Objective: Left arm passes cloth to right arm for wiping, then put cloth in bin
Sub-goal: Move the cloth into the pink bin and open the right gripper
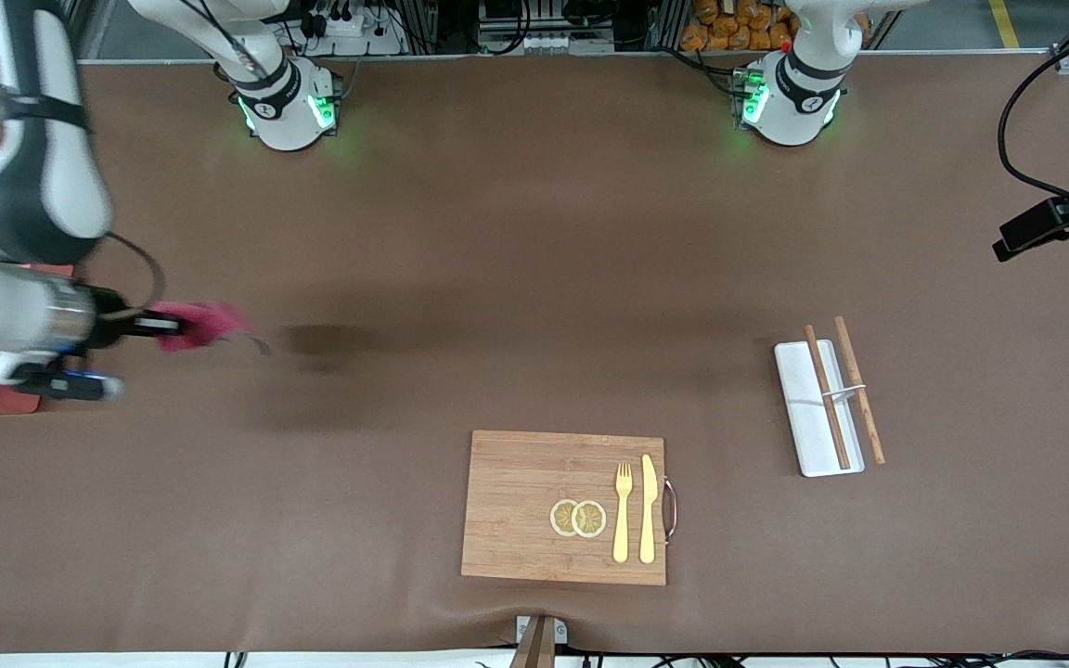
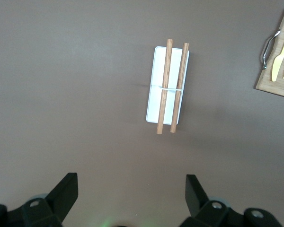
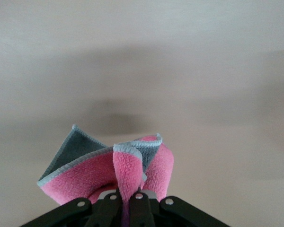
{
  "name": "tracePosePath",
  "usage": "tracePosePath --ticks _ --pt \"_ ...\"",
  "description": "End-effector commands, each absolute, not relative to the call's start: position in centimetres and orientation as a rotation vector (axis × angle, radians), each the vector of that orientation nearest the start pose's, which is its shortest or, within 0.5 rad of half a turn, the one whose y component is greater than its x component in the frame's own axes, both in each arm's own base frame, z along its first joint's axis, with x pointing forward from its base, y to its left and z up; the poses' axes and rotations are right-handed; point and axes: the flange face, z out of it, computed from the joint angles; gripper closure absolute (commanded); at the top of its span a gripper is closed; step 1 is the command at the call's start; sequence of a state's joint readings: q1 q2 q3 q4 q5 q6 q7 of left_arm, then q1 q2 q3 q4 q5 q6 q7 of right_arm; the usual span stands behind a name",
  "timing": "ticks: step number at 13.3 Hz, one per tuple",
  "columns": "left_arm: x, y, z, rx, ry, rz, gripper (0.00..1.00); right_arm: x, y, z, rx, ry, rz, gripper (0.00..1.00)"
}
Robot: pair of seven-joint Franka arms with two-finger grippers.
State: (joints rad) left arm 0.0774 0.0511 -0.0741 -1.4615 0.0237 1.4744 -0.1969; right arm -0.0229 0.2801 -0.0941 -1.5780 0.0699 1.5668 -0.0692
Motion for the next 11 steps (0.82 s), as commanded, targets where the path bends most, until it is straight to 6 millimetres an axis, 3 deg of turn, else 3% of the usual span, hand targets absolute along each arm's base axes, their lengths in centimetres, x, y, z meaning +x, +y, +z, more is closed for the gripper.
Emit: tracePosePath --ticks 1,4,7,9,10,11 --pt "55.0 -0.4 64.7 -3.098 -0.304 0.024 0.0 59.8 -15.0 47.9 -3.118 -0.071 0.452 1.0" --pt "55.4 -0.7 64.3 -3.098 -0.291 0.019 0.0 58.5 -26.6 48.9 -3.237 -0.263 0.45 1.0" --pt "55.4 -0.8 64.4 -3.1 -0.287 0.009 0.0 57.8 -36.3 46.3 -3.322 -0.484 0.281 1.0" --pt "55.4 -0.9 64.4 -3.099 -0.28 0.009 0.0 56.9 -41.2 44.0 -3.356 -0.545 0.196 1.0" --pt "55.4 -0.9 64.4 -3.1 -0.275 0.009 0.0 56.1 -43.3 43.8 -3.372 -0.595 0.152 0.74" --pt "55.4 -1.0 64.4 -3.1 -0.272 0.011 0.0 55.9 -43.9 44.0 -3.363 -0.631 0.104 0.01"
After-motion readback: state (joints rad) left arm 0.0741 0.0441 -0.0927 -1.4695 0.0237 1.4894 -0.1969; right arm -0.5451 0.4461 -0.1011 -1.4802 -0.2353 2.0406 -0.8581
